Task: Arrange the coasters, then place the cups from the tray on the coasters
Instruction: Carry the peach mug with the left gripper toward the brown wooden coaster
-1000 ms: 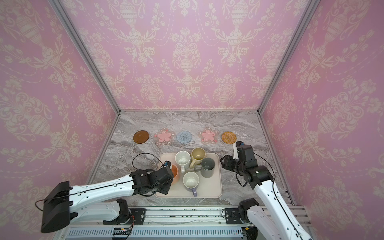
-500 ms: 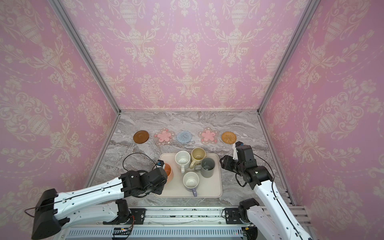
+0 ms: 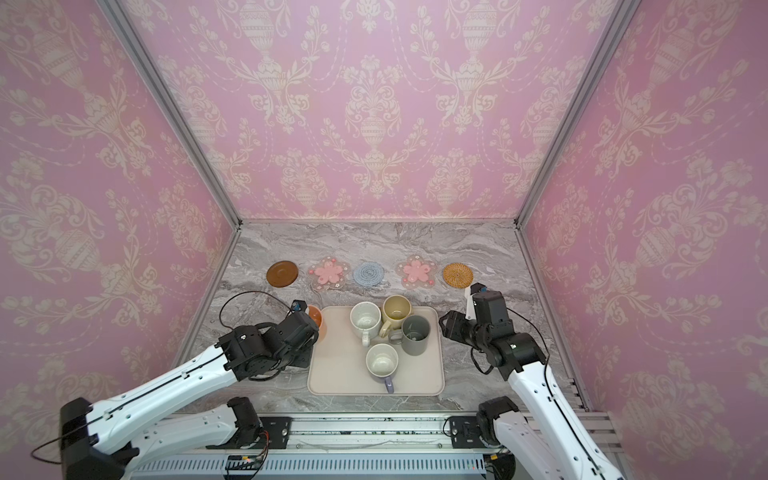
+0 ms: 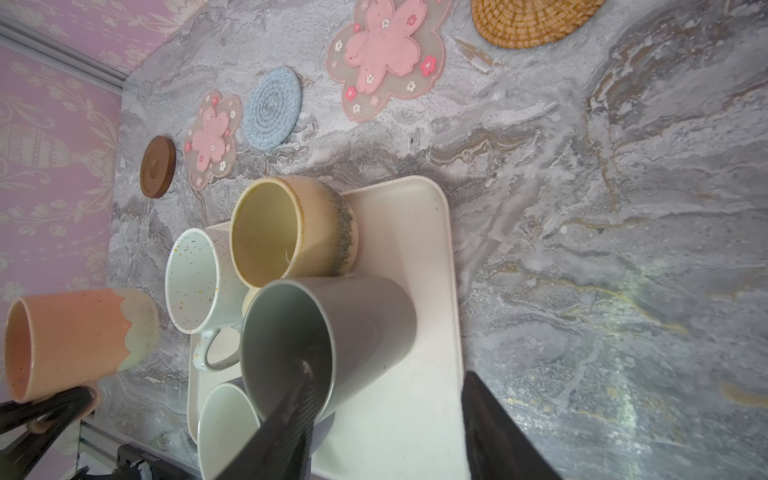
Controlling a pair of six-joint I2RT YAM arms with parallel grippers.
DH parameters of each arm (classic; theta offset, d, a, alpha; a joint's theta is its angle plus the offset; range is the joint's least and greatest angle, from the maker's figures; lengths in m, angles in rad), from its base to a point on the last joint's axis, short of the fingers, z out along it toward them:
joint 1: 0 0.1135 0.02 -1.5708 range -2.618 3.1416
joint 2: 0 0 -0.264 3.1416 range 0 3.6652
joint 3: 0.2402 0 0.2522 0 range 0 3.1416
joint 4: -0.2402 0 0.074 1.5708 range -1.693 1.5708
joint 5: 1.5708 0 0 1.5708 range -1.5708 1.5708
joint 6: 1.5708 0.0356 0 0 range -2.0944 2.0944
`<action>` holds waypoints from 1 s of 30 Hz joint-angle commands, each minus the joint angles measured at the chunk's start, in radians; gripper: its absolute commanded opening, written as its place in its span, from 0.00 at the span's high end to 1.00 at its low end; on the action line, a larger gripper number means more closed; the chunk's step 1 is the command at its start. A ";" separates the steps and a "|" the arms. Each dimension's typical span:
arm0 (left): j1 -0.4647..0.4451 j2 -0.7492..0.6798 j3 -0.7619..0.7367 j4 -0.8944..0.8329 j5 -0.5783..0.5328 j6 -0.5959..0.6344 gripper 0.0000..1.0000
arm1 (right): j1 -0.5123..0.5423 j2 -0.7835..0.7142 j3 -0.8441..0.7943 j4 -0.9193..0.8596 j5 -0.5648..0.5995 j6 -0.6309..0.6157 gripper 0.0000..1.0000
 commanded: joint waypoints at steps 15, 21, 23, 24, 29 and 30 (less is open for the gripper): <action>0.413 0.086 0.128 0.136 0.084 0.269 1.00 | 0.007 0.003 0.002 -0.040 0.013 -0.047 0.42; 0.533 0.158 0.181 0.188 0.149 0.323 1.00 | 0.007 0.014 0.008 -0.035 0.011 -0.047 0.42; 0.569 0.189 0.202 0.208 0.169 0.340 1.00 | 0.007 0.017 0.011 -0.039 0.014 -0.050 0.42; 0.587 0.208 0.214 0.220 0.179 0.347 1.00 | 0.007 0.018 0.013 -0.043 0.015 -0.050 0.42; 0.653 0.292 0.283 0.251 0.195 0.377 1.00 | 0.007 0.021 0.027 -0.060 0.018 -0.051 0.42; 0.662 0.307 0.297 0.255 0.193 0.387 1.00 | 0.007 0.024 0.036 -0.067 0.017 -0.056 0.41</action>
